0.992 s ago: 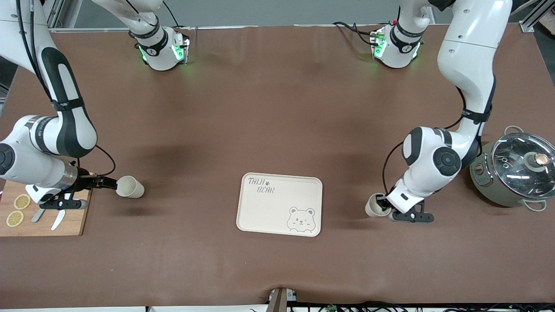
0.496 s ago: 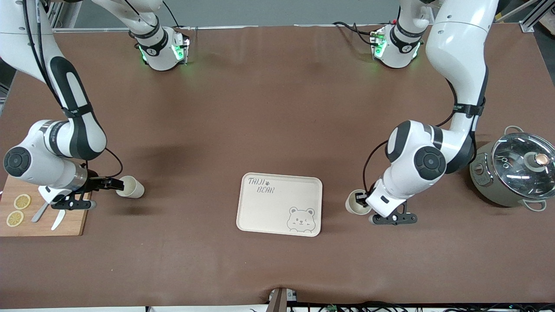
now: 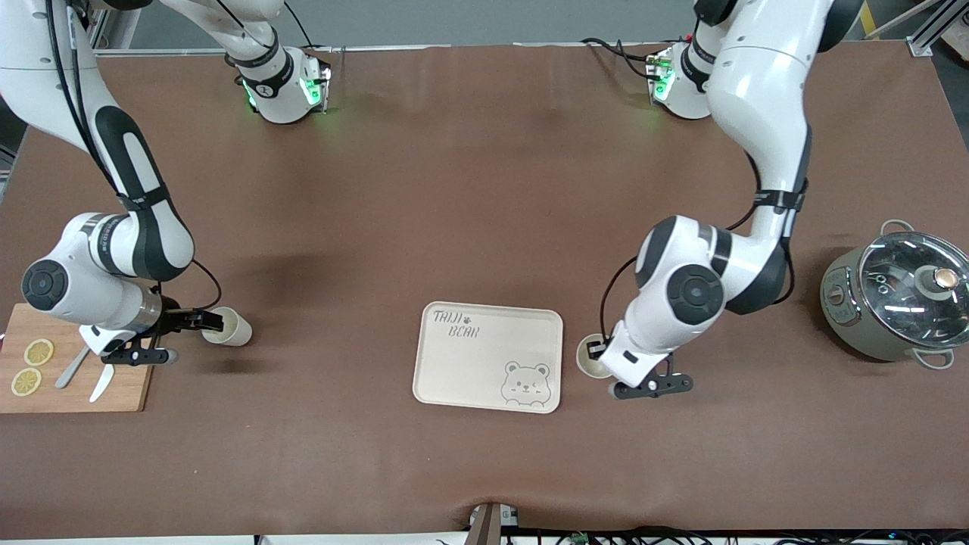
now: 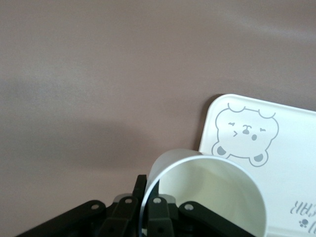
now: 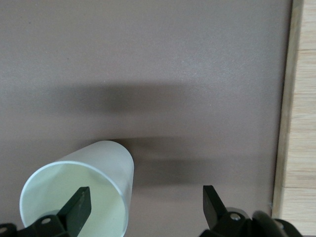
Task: Place white IKEA cup upright on tray with both arms
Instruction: 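Carry the cup to the tray while the right gripper grasps its cup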
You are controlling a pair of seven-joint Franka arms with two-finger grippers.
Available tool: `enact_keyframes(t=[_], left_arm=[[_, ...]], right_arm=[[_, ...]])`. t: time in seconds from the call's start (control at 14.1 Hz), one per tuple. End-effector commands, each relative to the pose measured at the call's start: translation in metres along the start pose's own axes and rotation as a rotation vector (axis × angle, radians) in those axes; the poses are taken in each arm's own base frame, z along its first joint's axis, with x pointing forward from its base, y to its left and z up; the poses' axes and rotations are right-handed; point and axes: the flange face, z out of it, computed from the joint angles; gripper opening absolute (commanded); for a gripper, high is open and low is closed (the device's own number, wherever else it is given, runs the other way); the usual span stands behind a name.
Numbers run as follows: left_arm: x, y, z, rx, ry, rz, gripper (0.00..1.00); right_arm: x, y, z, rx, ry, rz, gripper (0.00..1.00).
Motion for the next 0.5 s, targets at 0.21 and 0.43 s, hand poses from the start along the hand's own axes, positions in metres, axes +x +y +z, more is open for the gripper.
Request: enact_keyframes(t=[0.21,0.43], left_arm=[[-0.008,0.044,0.01,0.005,0.016,-0.07,0.0],[-0.015,0.071,0.029,-0.017,0.05,-0.077,0.0]], right_arm=[[0.0,-0.004,0.005,-0.007,0.0,-0.009,1.0],[0.0,-0.005,0.006,-0.007,-0.001,-0.01,1.0]])
